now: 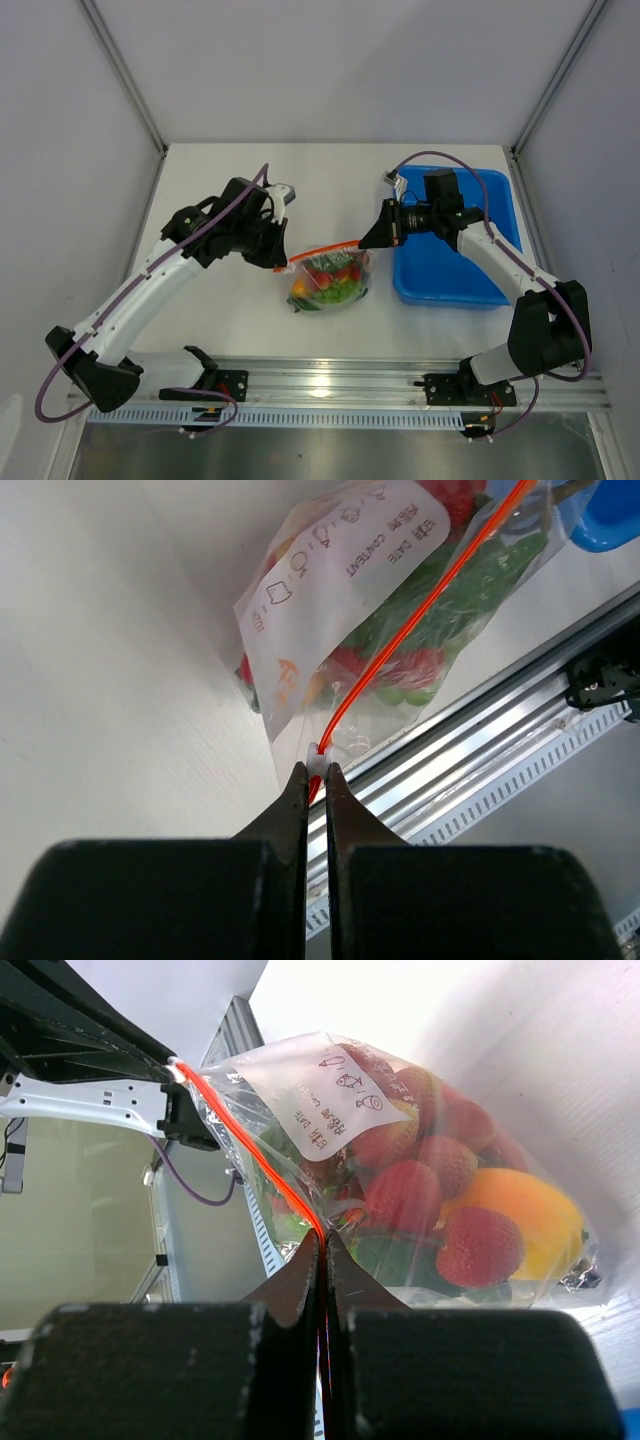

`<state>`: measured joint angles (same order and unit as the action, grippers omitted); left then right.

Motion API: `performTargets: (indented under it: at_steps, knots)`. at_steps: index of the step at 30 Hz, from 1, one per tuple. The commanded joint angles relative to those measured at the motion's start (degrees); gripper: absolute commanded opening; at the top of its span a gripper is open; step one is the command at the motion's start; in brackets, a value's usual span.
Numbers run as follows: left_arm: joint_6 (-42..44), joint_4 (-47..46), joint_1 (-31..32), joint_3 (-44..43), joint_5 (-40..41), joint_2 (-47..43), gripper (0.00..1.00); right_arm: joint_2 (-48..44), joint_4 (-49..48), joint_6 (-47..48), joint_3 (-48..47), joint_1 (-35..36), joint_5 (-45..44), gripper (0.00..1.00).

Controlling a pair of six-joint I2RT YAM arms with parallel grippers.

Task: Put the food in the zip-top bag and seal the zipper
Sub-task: Zip the zipper food storage bag at the center of the board.

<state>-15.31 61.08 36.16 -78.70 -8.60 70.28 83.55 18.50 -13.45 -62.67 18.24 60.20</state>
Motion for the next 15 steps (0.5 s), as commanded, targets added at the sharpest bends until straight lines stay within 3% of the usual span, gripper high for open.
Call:
performTargets:
  at_steps: [1, 13, 15]
  knots:
    - [-1.91, 5.71, -0.92, 1.0, 4.64, -2.95, 0.0, -0.76, -0.66, 1.06, -1.13, -1.36, -2.72, 0.0]
    - [-5.08, 6.33, -0.92, 1.27, 8.6, -3.75, 0.05, 0.91, -0.75, 0.45, -2.71, 1.1, -4.13, 0.0]
    - [-5.25, 6.59, -0.92, 1.09, 10.97, -3.57, 0.16, 1.18, -0.75, 0.36, -2.89, 1.27, -4.13, 0.0]
